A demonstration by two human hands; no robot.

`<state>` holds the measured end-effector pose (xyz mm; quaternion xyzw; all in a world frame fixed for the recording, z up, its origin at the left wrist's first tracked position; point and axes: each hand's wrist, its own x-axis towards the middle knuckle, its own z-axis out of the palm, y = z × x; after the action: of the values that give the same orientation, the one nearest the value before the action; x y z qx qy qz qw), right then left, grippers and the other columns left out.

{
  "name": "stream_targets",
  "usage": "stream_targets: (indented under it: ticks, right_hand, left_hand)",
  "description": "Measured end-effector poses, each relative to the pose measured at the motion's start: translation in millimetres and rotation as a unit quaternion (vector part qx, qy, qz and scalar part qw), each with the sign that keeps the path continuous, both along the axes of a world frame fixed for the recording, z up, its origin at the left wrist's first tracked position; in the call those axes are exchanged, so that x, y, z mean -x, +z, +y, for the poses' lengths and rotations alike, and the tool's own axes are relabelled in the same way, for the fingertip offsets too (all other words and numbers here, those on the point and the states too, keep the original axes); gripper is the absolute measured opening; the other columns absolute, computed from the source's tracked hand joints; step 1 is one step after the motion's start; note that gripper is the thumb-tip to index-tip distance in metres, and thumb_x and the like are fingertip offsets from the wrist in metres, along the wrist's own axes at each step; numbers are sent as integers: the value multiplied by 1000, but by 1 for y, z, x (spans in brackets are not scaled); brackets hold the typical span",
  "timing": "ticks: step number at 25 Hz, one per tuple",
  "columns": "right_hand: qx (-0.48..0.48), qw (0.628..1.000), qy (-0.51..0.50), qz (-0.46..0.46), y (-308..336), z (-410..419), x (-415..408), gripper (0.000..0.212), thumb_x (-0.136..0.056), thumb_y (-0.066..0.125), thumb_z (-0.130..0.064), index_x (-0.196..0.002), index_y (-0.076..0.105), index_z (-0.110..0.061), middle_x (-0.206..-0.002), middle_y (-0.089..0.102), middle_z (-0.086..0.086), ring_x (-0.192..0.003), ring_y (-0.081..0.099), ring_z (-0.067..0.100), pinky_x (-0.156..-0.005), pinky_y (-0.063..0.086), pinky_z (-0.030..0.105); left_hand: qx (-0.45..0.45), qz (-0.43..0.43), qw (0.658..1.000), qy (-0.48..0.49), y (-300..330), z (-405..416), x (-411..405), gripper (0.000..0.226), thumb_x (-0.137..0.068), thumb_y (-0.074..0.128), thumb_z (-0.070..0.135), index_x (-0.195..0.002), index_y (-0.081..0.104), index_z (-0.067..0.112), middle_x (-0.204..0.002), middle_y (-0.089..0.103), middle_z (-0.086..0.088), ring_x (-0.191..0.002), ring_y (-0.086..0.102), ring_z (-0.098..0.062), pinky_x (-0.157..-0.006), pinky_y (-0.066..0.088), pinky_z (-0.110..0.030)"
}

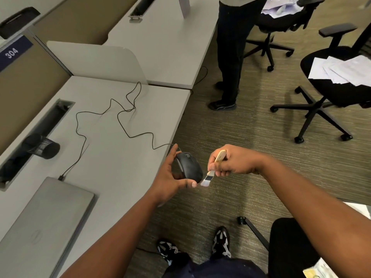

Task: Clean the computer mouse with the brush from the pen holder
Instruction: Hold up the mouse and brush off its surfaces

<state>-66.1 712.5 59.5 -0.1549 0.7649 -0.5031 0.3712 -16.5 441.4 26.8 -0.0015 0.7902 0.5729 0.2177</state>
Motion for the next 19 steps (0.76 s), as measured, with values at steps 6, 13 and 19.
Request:
stream_targets:
  ticks: [6, 13, 19]
  right_hand:
    - [95, 993, -68, -35, 9, 1, -2, 14, -97, 74, -28, -97, 79, -15, -84, 77, 10, -74, 70, 17, -65, 56, 24]
    - [56, 990, -127, 0, 4, -11, -9, 11, -98, 73, -24, -92, 80, -17, -77, 76, 8, -69, 67, 17, -61, 55, 23]
    - [113, 962, -248, 31, 2, -7, -6, 9, -99, 70, -19, -95, 78, -15, -76, 74, 5, -67, 64, 12, -60, 52, 23]
  left_hand:
    - [0, -2, 1000, 14, 4, -1, -1, 132, -72, 98, 2, -167, 17, 43, -171, 32, 3, -135, 61, -45, -107, 57, -61]
    - [12, -1, 1000, 16, 6, -7, -4, 135, -70, 101, 12, -171, 16, 40, -171, 32, 5, -135, 62, -41, -105, 59, -55]
    - [21, -15, 1000, -13, 6, -9, -8, 144, -66, 104, 19, -170, 9, 47, -170, 31, 15, -138, 60, -40, -101, 61, -57]
